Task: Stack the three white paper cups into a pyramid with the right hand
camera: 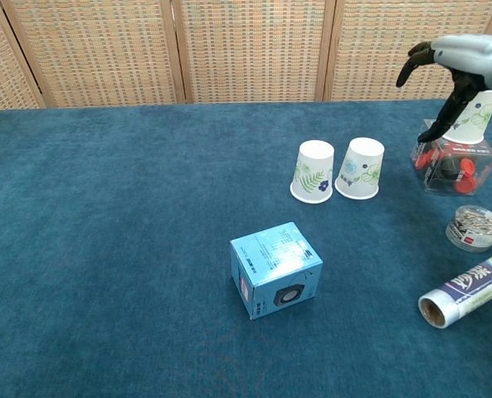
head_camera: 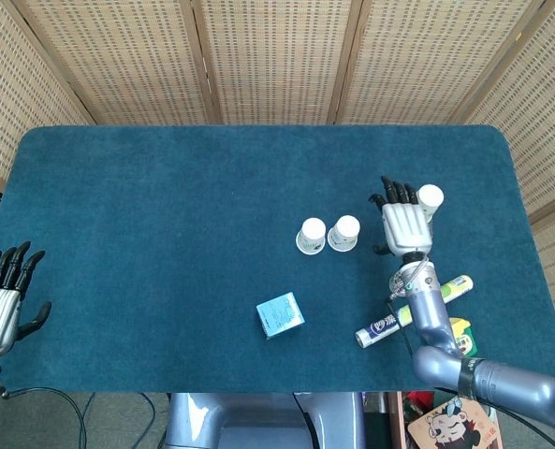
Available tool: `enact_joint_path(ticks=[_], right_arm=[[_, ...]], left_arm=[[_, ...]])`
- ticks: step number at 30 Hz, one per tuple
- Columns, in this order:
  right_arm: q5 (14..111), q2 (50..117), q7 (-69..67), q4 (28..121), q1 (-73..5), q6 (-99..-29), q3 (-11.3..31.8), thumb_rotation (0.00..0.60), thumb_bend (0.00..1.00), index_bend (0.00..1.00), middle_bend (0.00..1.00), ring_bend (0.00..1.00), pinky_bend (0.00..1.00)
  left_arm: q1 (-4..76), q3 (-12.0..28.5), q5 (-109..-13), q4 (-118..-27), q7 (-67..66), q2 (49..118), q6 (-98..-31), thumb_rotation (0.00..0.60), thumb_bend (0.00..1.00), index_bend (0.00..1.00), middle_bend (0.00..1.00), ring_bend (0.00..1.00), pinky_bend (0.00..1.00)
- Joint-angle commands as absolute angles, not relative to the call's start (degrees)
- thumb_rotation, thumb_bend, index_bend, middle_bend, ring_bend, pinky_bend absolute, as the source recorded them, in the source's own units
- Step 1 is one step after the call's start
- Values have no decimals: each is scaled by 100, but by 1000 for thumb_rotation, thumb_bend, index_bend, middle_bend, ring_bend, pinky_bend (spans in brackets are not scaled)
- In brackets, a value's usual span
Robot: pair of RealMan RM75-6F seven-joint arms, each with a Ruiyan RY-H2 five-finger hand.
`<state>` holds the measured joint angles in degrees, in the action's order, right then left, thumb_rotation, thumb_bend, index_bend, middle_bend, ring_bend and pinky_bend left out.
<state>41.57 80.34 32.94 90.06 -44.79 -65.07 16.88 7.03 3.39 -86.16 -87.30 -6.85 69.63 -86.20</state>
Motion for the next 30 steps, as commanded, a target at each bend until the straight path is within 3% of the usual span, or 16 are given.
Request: enact_joint_path(ticks=[1,12,30], right_arm=[[4169,7825,3410,9141,-4493,-6604,1821,600,132,271,0,0,0],[3396,7616,3633,8496,-4799,-6150,2114,600,132,271,0,0,0],[2811,7820,3618,7283,-4982,-5403,1881,600,132,271,0,0,0]], left_arm=[[711,334,-8641,-8729,-715,6992,-8628,600,354,81,0,0,0],[699,364,-8619,-8742,-844,7019,-8682,600,354,81,0,0,0],[717,378,-8587,-8747,-989,7053,-8654,600,353,81,0,0,0]])
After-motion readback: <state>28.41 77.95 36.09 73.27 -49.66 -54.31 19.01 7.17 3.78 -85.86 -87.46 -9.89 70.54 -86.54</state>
